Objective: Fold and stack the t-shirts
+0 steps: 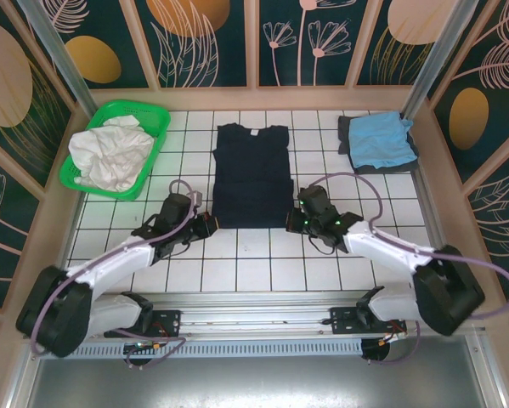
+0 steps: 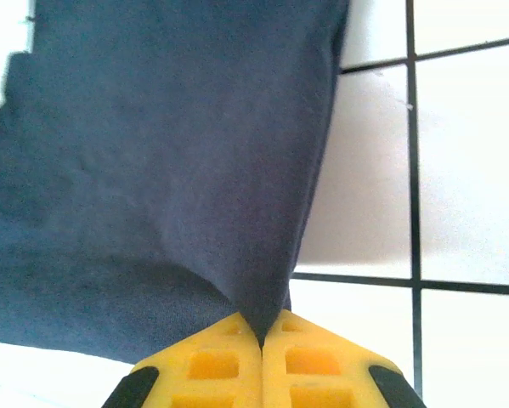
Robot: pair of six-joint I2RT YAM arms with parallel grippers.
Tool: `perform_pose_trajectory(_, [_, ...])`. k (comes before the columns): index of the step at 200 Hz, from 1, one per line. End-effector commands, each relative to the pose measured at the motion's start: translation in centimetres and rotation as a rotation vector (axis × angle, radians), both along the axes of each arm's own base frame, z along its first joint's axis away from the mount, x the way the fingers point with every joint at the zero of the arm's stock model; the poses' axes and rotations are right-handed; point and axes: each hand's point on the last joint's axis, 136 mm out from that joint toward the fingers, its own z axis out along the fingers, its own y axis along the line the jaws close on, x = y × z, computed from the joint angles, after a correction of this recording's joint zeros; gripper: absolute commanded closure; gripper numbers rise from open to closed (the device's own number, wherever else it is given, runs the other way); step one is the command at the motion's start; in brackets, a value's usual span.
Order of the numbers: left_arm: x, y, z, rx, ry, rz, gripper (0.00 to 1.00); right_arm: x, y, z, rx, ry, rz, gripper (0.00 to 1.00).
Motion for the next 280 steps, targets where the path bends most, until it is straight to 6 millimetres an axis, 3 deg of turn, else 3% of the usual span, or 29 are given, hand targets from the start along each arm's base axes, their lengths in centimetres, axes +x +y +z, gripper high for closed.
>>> perform_pose_trajectory(1, [-1.6,0.8,2.0,-0.027,-0.001,0.03,1.0,-1.3,-0.9,2.2,-0.026,-0.02,0.01,1.0])
perform_pose_trajectory(27, [-1.7,1.0,6.2,-0.085,-0.079,0.049,1.0,-1.0,0.1,6.6,0.025,-0.092,0.047,1.0])
perform_pose_trajectory(47, [-0.3,1.0,8.7,-0.071,-0.128,0.072,1.0,0.2,0.8,9.4,0.029,-0.146,0.058,1.0])
perform_pose_trajectory(67, [3.0,1.6,9.1,0.058,-0.147,0.141,1.0,2.5,0.8,11.1,-0.006,-0.181,0.045,1.0])
perform_pose_trajectory(99, [8.8,1.2,9.6,0.141,-0.156,0.166,1.0,7.9,0.7,11.7,0.043,-0.182,0.042,1.0])
perform_pose_trajectory(104, [10.0,1.0,10.4,0.127,-0.17,0.165,1.0,8.8,0.6,11.6,0.047,-0.181,0.04,1.0])
perform_pose_trajectory(130, [14.5,1.6,9.8,0.131,-0.153,0.191,1.0,12.9,0.7,10.8,0.043,-0.163,0.037,1.0])
perform_pose_trajectory(170, [19.5,1.5,8.1,0.124,-0.11,0.169,1.0,18.5,0.9,8.8,0.082,-0.11,0.054,1.0])
perform_pose_trajectory(173, [20.0,1.5,7.0,0.131,-0.087,0.168,1.0,19.0,0.9,8.6,0.085,-0.108,0.058,1.0])
perform_pose_trajectory(182, [21.0,1.4,6.2,0.126,-0.068,0.153,1.0,20.1,1.0,7.9,0.091,-0.092,0.064,1.0])
perform_pose_trajectory(245, [28.2,1.6,2.7,0.114,0.009,0.116,1.0,27.4,1.0,4.0,0.092,-0.009,0.056,1.0])
perform_pose_trajectory(266, [30.0,1.8,0.4,0.131,0.055,0.11,0.77,29.1,0.4,2.3,0.082,0.017,0.038,1.0])
perform_pose_trajectory(280, [31.2,1.9,-0.5,0.128,0.064,0.109,0.66,30.2,-0.2,1.5,0.078,0.028,0.016,0.85])
